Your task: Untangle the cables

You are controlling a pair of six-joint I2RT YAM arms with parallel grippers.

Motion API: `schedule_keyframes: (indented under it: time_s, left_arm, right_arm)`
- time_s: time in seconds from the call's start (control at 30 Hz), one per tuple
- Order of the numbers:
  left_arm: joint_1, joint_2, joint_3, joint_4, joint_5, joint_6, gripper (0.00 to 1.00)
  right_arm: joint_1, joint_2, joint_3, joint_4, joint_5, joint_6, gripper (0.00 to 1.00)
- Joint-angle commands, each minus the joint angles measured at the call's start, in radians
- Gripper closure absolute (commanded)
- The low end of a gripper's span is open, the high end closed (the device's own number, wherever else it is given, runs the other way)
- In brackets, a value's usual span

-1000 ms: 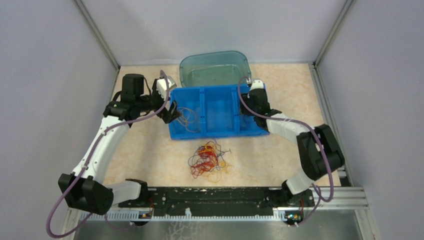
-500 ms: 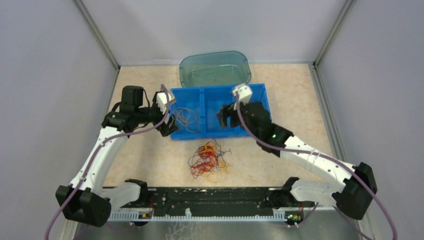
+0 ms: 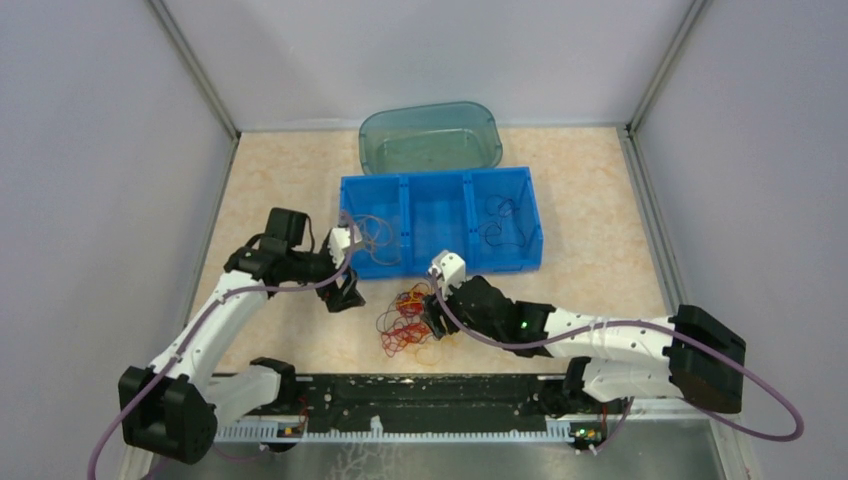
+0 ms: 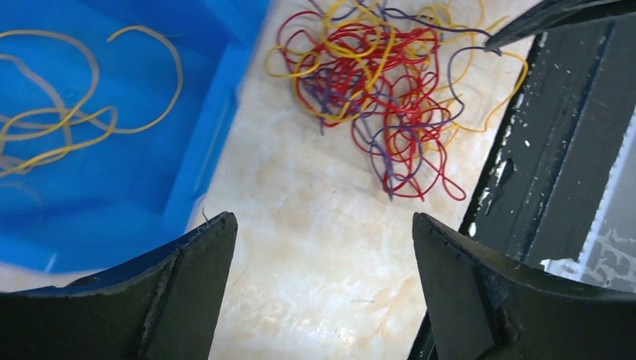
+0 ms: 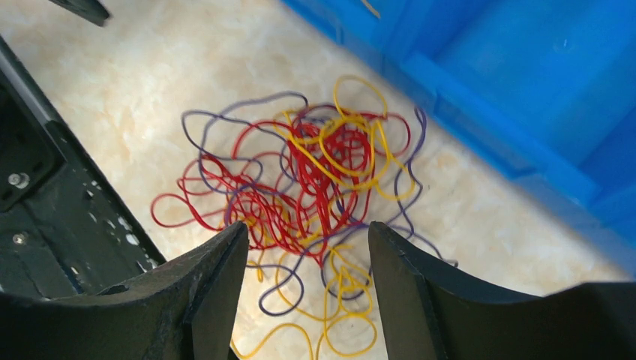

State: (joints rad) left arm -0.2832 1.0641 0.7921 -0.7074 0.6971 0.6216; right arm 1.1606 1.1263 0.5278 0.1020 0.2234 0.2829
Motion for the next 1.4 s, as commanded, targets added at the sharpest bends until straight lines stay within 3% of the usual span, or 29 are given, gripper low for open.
schedule_keyframes:
  time_s: [0.0,0.17,0.5,0.63,0.93,1.1,1.37]
  left_arm:
    - [-0.117,0.055,0.008,0.014,-0.034,-0.003,0.08]
    - [-0.260,0.152,-0.022,0.049,-0.134,0.009,0.09]
    - [-0.330,0.312,-0.006,0.076,-0.193,0.024,0.17]
    - [-0.333,0.310,-0.011,0.089,-0.148,0.029,0.27]
    - [-0.341,0.290,-0.010,0.109,-0.152,0.035,0.61]
    - [-0.341,0.281,0.022,0.081,-0.187,0.040,0.92]
    - [-0.349,0.171,0.140,-0.062,-0.199,0.066,0.98]
  right_arm:
    - [0.010,-0.074,-0.025,0.114,0.083,0.053,0.40]
    - [0.010,-0.199,-0.054,0.041,0.230,0.053,0.40]
    - [0.010,-0.393,-0.063,-0.054,0.390,0.040,0.41]
    - [0.010,-0.405,-0.050,-0.072,0.414,0.027,0.42]
    - [0.010,-0.411,-0.055,-0.064,0.421,0.021,0.44]
    - [0.011,-0.419,-0.058,-0.055,0.413,0.019,0.45]
    - [0.010,-0.421,-0.047,0.021,0.326,-0.012,0.41]
